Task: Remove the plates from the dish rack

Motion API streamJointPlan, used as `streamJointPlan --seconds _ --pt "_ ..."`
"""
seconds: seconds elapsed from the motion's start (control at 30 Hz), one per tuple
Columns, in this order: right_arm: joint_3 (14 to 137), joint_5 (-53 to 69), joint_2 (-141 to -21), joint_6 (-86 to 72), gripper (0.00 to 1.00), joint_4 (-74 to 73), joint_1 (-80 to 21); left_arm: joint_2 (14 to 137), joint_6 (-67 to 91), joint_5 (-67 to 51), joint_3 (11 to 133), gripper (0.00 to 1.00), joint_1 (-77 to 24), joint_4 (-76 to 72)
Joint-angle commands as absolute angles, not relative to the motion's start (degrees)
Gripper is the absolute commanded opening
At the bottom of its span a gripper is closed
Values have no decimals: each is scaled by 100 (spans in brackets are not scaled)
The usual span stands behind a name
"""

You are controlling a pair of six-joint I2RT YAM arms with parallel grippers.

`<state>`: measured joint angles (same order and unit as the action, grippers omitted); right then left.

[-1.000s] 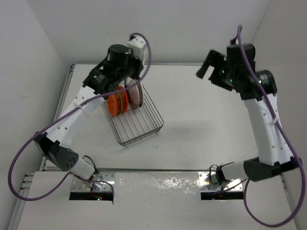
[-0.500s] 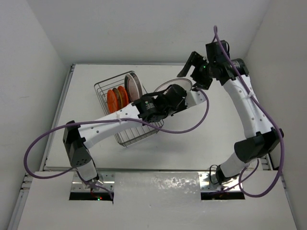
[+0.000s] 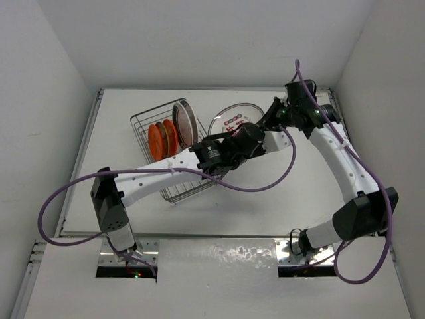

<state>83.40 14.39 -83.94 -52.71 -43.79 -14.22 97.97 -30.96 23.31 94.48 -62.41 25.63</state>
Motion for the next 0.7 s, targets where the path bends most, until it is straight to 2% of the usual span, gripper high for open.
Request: streamJointPlan --seconds 0.0,0.03,0.07,0.1,0.23,0.27,0.4,0.5,0.6,0.63,0.67 --pt "8200 1671 -8420 -5511 0 -3604 -1205 9633 -2937 2444 9615 32 -6170 1775" --pt "8218 1513 -8429 -5511 0 -3534 -1004 9624 -2892 2487 9554 64 -6161 1723" --pt "8192 1346 -8429 -5485 0 -3525 -889 9615 -2744 2531 9510 90 -6161 1714" --pt "8139 953 -8437 -5476 0 -3507 -766 9615 -2646 2601 9510 100 -6135 1740" --pt "7271 -84 -8499 -5440 0 -2518 -28 9387 -1436 3032 9633 100 -5951 2038" --pt "6894 -192 -8664 -5458 0 -2235 104 9256 -737 3224 9676 100 -5863 2274" --pt "6829 -456 -9534 -5144 0 -1285 352 9456 1306 3059 10861 100 -4733 3793" --pt "7162 -878 -10168 -4678 0 -1056 360 9843 2056 2682 11697 100 -3915 4824" --pt "7461 -845 -10756 -4614 0 -1011 492 9993 2451 1901 11813 100 -3061 4939" --pt "7671 -809 -10906 -4623 0 -1106 570 10115 2644 1289 11804 100 -2841 4913" --pt "7760 -695 -11038 -4606 3 -1168 589 10186 2741 1040 11769 100 -2447 4922"
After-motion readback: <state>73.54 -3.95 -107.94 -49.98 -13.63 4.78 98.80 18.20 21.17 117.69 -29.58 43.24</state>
